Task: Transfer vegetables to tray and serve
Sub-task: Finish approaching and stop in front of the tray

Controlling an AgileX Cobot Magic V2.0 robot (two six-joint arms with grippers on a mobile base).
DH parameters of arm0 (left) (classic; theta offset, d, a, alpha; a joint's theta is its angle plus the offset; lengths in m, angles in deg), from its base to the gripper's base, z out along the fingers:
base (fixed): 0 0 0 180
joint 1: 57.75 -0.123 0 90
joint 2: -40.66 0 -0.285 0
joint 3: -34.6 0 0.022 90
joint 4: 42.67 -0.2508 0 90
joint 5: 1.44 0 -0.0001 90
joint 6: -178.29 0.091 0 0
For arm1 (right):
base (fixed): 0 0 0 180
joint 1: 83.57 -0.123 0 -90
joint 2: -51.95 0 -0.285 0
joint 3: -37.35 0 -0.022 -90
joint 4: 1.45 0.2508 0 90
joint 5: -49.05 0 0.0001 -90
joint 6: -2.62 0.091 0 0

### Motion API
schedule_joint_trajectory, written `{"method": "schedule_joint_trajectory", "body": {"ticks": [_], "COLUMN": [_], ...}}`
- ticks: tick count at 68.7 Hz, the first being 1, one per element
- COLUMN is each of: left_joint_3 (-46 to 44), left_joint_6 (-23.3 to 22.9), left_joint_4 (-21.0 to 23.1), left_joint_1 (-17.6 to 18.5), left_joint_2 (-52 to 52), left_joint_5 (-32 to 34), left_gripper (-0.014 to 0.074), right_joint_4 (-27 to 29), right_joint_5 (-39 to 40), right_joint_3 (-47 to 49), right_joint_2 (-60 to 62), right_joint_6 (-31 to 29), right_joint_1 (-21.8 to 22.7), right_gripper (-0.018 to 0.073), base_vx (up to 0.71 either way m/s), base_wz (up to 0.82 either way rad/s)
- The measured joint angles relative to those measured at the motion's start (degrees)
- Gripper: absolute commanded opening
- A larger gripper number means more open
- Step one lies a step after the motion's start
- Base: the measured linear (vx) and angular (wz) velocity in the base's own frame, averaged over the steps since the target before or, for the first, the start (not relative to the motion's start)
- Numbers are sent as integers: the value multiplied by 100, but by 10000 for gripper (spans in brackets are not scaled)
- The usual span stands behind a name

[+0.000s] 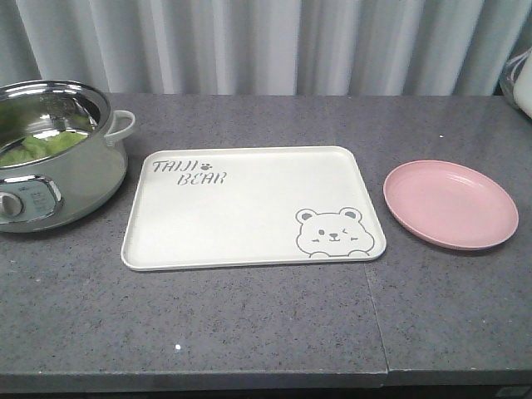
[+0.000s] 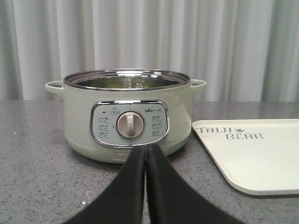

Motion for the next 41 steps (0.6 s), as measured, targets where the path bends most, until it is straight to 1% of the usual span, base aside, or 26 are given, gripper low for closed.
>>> {"method": "schedule_joint_trajectory", "body": {"ticks": [41], "left_joint_3": [0], "left_joint_6": [0], "left_joint_4": [0], "left_joint_1": [0], "left_joint_2": [0], "left_joint_5": [0], "left_gripper": [-6], "right_joint_4": [0], "right_joint_5": [0], "right_joint_3": [0], "right_joint_2": [0], "right_joint_6": [0], "right_joint_1": [0], "right_gripper": [-4], "base_vx": [0], "base_wz": [0]}}
